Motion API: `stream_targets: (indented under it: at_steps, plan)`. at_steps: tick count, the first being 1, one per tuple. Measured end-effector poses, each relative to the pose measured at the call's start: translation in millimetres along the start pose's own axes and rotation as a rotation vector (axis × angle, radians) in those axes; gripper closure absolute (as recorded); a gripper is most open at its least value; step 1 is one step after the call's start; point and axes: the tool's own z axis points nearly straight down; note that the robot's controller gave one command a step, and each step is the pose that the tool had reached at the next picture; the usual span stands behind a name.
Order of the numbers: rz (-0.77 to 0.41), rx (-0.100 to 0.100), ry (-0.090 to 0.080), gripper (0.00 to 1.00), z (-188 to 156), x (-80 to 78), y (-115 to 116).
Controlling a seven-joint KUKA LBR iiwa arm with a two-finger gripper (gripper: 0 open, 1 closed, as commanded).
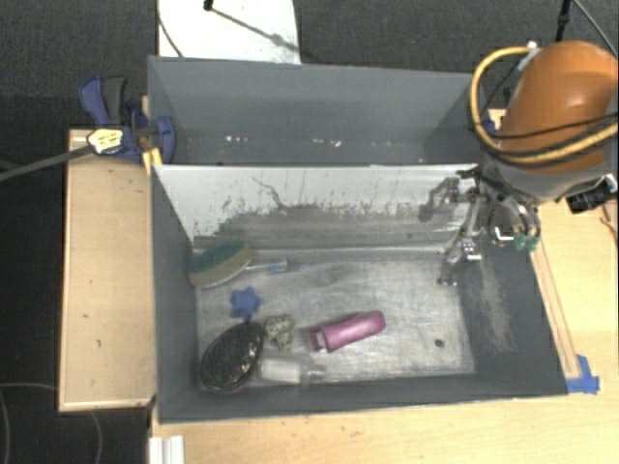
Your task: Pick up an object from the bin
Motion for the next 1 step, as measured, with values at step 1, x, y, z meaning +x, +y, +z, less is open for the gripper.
stream_targets:
  at_steps: [1]
  plan:
    - [-0.034,-0.002,0.004,0.0,74.3,43.3,44.7]
